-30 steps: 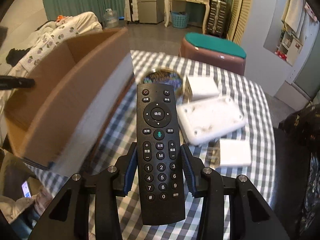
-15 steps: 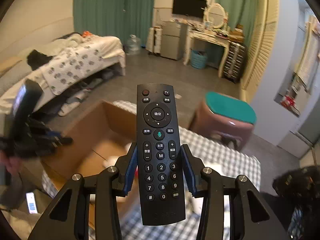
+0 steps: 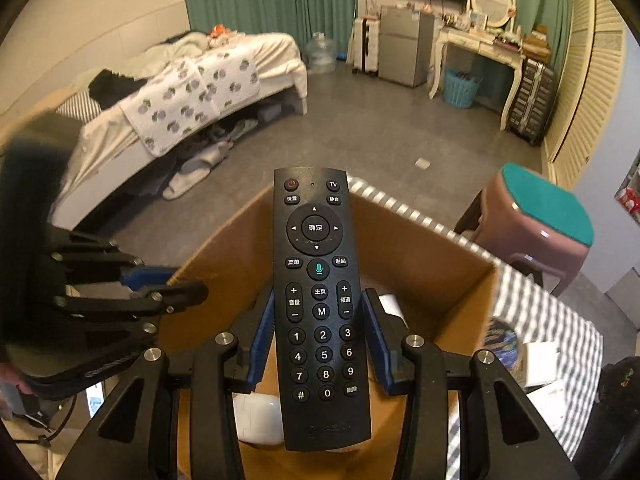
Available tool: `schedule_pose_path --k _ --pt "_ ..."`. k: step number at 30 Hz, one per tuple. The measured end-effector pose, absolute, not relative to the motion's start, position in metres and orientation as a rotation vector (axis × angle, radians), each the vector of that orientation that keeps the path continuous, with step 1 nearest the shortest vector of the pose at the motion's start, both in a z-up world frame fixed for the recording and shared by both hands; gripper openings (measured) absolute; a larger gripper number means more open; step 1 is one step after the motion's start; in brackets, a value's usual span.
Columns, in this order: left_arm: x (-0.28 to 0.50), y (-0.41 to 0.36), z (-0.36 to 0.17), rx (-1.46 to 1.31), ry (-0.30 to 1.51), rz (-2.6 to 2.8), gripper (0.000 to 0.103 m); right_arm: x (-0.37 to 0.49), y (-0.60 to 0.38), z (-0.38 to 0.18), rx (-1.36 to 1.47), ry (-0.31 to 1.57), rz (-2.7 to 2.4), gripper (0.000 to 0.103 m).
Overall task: Organize rigid objects
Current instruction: 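Carry the remote over the box and release it inside with the right gripper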
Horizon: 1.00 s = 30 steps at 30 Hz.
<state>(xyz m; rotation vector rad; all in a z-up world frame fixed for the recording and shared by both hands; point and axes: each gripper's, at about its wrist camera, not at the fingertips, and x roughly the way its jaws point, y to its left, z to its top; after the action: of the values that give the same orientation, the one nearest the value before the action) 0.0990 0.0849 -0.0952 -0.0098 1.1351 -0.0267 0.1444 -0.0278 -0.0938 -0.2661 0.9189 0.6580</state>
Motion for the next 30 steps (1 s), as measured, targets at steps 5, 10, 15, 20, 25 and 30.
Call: schedule_pose_path --k 5,10,15,20,25,30 --pt "0.099 0.086 -0.095 -0.011 1.133 -0.029 0.011 0.148 -0.023 -0.105 -0.289 0.949 0.65 0.041" --pt "0.098 0.086 -0.095 -0.012 1.133 -0.029 0.011 0.149 -0.018 -0.109 -0.311 0.969 0.65 0.042" --pt "0.097 0.087 -0.094 -0.011 1.134 -0.027 0.011 0.148 -0.018 -0.109 -0.311 0.978 0.653 0.042" --pt "0.098 0.086 -0.095 -0.009 1.135 -0.027 0.011 0.151 -0.02 -0.106 -0.298 0.975 0.651 0.042" --pt "0.098 0.087 -0.094 -0.011 1.138 -0.023 0.011 0.145 -0.032 -0.096 -0.287 0.935 0.625 0.062" --pt "0.098 0.086 -0.093 -0.012 1.139 -0.016 0.011 0.133 -0.057 -0.07 -0.27 0.874 0.597 0.069"
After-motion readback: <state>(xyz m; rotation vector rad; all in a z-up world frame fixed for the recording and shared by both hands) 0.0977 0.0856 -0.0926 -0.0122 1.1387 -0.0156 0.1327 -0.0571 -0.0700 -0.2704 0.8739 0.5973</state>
